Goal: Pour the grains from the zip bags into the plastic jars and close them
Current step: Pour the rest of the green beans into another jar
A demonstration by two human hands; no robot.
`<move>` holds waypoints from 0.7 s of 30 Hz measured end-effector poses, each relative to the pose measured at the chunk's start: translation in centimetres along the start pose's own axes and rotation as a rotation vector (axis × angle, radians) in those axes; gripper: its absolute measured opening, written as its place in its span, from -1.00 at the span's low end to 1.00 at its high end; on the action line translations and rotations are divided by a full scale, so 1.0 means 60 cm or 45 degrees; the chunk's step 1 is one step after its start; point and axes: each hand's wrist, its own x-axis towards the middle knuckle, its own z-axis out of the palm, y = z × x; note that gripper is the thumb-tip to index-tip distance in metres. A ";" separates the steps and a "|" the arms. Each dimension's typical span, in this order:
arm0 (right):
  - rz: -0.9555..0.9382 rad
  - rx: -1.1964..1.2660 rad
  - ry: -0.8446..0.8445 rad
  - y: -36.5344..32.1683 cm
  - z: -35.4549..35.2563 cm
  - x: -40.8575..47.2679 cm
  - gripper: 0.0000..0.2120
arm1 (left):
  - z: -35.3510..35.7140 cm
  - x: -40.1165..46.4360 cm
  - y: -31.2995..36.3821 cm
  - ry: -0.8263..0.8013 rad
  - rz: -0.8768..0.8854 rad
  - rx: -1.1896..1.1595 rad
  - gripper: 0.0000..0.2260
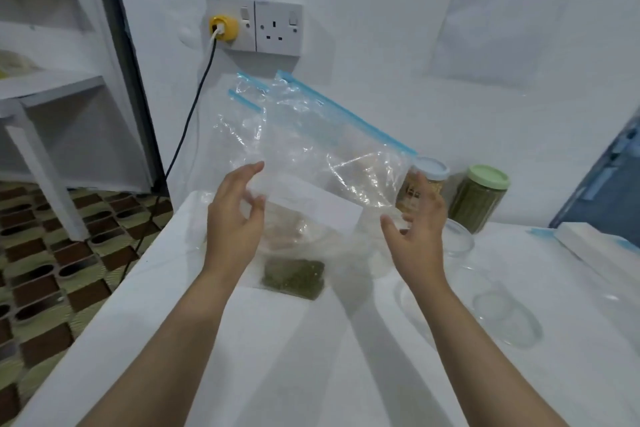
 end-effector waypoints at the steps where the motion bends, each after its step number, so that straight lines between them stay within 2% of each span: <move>1: -0.066 -0.111 0.020 0.003 -0.009 0.003 -0.25 | 0.003 -0.003 0.010 0.009 0.041 0.005 -0.59; 6: -0.367 -0.365 -0.061 -0.024 -0.025 0.039 -0.43 | 0.021 -0.003 0.067 -0.083 0.223 -0.025 -0.58; 11: -0.412 -0.265 -0.255 -0.067 -0.023 0.088 -0.32 | 0.019 0.002 0.101 -0.268 0.246 -0.141 -0.56; 15: -0.550 -0.226 -0.239 -0.080 -0.024 0.109 -0.34 | 0.014 0.004 0.104 -0.341 0.196 -0.204 -0.53; 18: -0.601 -0.193 -0.252 -0.077 -0.030 0.103 -0.49 | 0.008 0.005 0.081 -0.308 0.228 -0.121 -0.57; 21: -0.696 -0.265 -0.207 -0.070 -0.039 0.087 -0.60 | 0.002 -0.001 0.042 -0.270 0.212 0.131 -0.61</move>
